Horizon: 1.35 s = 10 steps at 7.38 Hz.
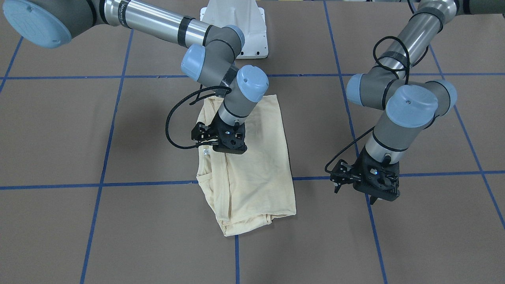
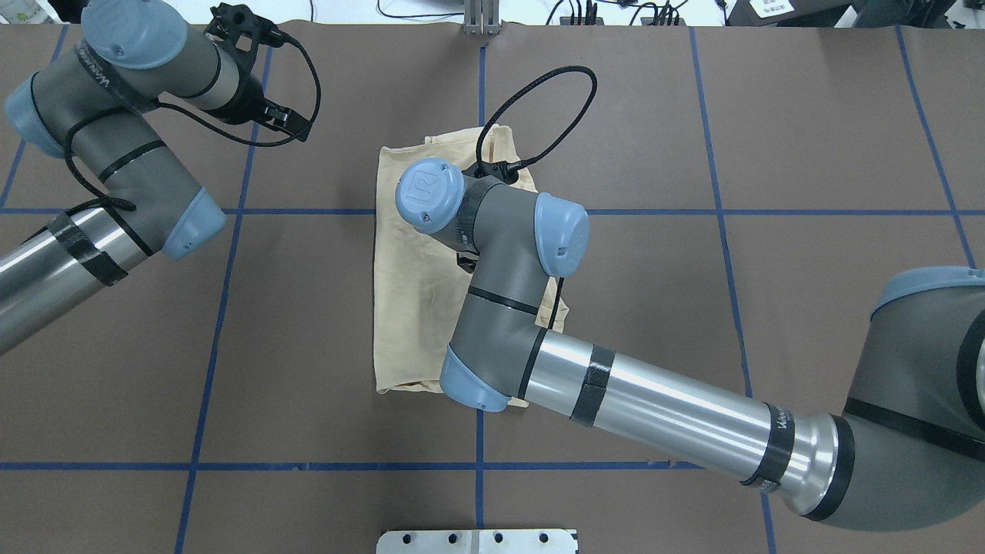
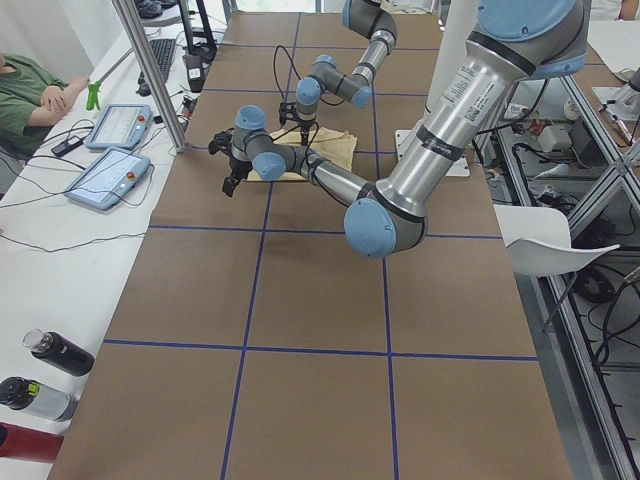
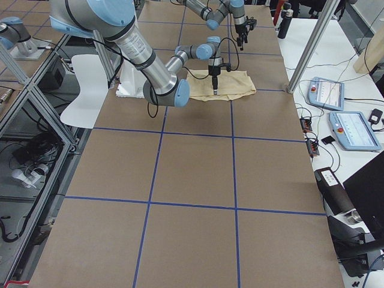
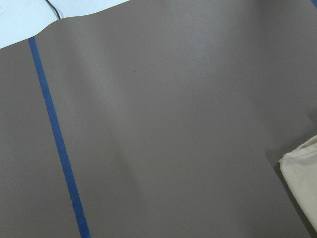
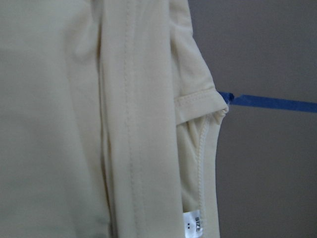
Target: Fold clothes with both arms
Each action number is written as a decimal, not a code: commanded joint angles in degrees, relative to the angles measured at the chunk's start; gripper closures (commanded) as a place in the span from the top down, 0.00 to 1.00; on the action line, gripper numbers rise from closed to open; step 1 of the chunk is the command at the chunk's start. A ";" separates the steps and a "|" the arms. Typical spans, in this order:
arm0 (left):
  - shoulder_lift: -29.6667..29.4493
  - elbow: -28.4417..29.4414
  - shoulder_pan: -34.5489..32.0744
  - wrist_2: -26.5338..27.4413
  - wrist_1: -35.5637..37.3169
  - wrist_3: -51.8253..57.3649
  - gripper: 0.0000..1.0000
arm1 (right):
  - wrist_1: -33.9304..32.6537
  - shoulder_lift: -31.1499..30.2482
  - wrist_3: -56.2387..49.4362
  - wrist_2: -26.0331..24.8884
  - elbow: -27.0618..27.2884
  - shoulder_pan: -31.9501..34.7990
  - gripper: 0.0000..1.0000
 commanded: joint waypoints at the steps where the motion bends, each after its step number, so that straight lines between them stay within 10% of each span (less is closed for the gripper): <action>1: 0.09 -0.35 0.01 0.00 0.00 0.00 1.00 | -0.08 0.22 0.01 0.10 -0.19 -0.23 1.00; 10: 0.18 -0.44 0.10 0.00 0.00 0.00 1.00 | -5.34 0.13 -5.16 -0.34 -0.19 1.00 1.00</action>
